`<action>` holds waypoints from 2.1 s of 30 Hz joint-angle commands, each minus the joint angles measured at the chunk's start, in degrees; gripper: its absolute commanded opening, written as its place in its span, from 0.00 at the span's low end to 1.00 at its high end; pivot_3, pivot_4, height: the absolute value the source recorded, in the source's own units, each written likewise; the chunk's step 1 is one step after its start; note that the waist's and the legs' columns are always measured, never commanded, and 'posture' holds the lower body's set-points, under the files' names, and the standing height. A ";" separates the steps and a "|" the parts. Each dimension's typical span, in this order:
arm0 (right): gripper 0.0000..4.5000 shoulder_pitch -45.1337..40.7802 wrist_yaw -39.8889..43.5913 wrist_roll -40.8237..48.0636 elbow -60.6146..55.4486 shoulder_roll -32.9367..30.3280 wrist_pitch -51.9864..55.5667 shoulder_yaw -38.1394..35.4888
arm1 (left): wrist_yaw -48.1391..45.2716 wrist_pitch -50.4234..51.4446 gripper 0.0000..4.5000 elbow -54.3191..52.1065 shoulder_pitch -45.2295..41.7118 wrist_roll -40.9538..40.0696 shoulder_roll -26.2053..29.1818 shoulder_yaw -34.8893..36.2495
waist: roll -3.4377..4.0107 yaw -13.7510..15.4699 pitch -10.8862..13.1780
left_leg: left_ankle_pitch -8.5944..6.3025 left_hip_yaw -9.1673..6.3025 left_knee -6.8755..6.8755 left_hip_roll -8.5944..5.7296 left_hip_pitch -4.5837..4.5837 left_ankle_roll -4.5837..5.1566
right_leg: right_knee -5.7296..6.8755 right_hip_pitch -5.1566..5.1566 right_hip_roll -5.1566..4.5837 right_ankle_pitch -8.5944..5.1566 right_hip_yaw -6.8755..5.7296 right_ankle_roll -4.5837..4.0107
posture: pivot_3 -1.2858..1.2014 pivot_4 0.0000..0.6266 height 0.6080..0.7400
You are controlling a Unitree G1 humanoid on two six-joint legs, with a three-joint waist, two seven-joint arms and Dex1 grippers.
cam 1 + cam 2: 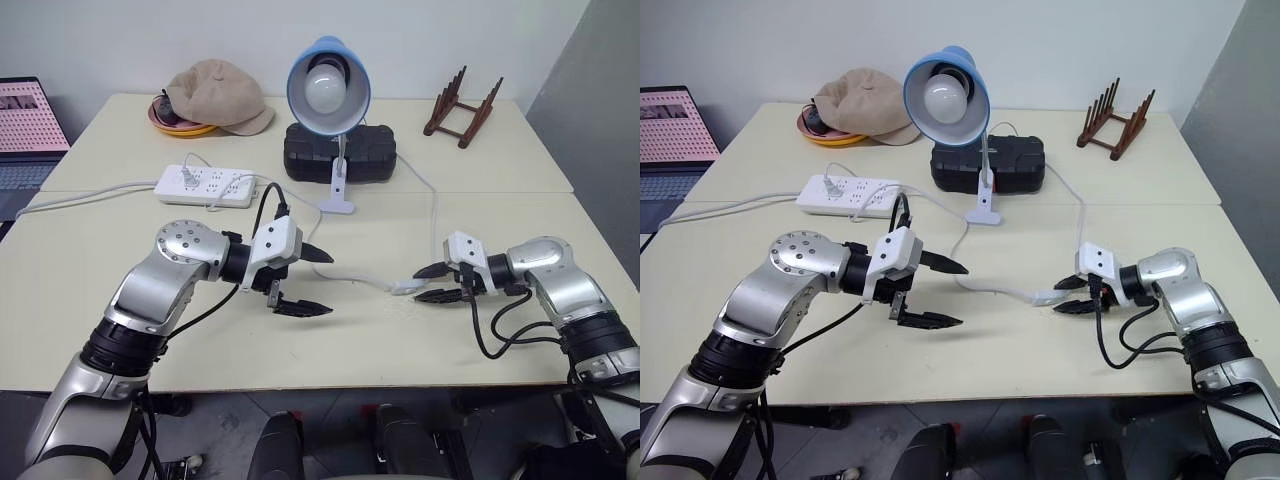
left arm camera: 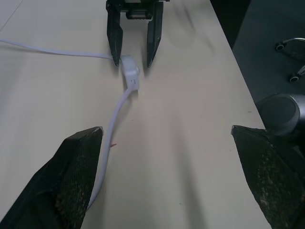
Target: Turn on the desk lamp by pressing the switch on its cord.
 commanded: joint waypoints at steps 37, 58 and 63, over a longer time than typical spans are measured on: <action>0.08 1.53 -11.47 31.54 -34.80 1.34 45.95 -11.79 | 11.95 29.31 0.91 1.74 -3.44 -23.12 -14.49 8.96 | 0.07 -0.01 0.04 | 0.00 -0.15 0.07 -0.02 -0.01 0.00 | 0.04 0.05 0.02 0.01 -0.08 0.02 | 0.52 0.24 1.00; 0.08 2.08 -11.88 31.94 -34.49 0.31 44.95 -11.49 | 11.35 32.20 0.11 0.22 -3.70 -27.28 -13.55 10.64 | 0.07 -0.02 0.04 | 0.00 -0.16 0.06 -0.01 -0.02 0.00 | 0.02 0.05 0.03 0.01 -0.09 0.01 | 0.52 0.24 1.00; 0.08 1.68 -12.09 31.88 -34.16 0.49 44.57 -11.44 | 12.73 30.04 0.10 -0.16 -3.43 -25.11 -13.61 9.35 | 0.07 -0.02 0.04 | 0.00 -0.15 0.07 -0.02 -0.02 0.00 | 0.01 0.05 0.03 0.01 -0.09 0.02 | 0.52 0.24 1.00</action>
